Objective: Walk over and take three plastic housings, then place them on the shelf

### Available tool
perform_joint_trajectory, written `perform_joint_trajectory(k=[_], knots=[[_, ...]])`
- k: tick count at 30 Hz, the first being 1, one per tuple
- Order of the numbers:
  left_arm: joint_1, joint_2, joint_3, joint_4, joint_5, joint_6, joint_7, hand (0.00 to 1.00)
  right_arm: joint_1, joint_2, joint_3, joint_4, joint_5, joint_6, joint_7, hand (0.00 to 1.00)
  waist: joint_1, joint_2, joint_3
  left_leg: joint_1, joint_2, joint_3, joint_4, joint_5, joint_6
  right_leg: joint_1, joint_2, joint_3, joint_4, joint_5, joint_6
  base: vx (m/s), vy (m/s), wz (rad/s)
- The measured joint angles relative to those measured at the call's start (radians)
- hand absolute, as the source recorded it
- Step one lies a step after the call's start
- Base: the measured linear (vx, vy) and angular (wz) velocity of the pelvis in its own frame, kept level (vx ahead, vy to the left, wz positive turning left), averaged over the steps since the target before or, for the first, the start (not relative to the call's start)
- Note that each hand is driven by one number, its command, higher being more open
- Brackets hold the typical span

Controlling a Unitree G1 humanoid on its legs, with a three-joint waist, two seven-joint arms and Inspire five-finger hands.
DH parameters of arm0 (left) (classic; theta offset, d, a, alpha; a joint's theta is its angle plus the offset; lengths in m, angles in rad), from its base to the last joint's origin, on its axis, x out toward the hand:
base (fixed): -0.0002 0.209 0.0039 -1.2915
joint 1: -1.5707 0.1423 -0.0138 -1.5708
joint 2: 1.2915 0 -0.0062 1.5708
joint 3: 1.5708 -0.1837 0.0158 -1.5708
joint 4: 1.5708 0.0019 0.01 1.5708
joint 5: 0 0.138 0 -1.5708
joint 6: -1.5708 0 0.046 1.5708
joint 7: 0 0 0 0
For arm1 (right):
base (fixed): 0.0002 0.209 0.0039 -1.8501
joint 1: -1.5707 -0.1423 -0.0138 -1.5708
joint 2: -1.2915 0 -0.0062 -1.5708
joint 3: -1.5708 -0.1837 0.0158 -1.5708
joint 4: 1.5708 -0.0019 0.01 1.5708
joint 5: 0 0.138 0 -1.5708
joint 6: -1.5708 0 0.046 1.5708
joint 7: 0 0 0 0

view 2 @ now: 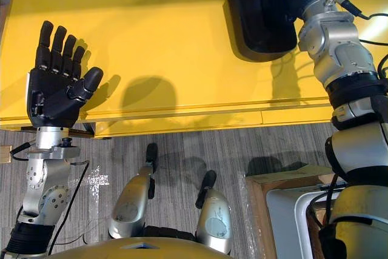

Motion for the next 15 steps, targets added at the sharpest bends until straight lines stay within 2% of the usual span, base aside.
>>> perform_joint_trajectory(k=[3, 8, 15], knots=[[0.000, 0.000, 0.001, 0.000, 0.000, 0.000, 0.000, 1.00, 0.028, 0.000, -0.048, 0.021, 0.030, 0.036, 0.000, 0.00, 0.000, -0.001, 0.000, -0.001, 0.001, 0.002, 0.000, 0.000, 0.000, -0.002, 0.001, 0.002, -0.001, 0.000, 0.000, 0.00, 0.000, 0.00], [-0.001, 0.001, 0.001, 0.000, 0.000, 0.000, 0.000, 1.00, 0.029, 0.000, -0.083, 0.047, 0.036, 0.058, -0.003, 0.00, -0.005, -0.001, 0.000, -0.002, 0.001, 0.012, 0.000, 0.000, 0.000, -0.010, 0.003, 0.010, -0.002, 0.002, 0.001, 0.00, -0.019, -0.07], [0.000, 0.001, 0.001, 0.000, 0.000, 0.000, 0.001, 1.00, 0.037, 0.000, -0.100, 0.054, 0.036, 0.040, -0.028, 0.00, -0.004, -0.001, 0.000, -0.002, 0.014, 0.022, 0.000, -0.001, -0.001, -0.015, 0.012, 0.018, -0.005, 0.002, 0.001, 0.01, -0.036, -0.05]])
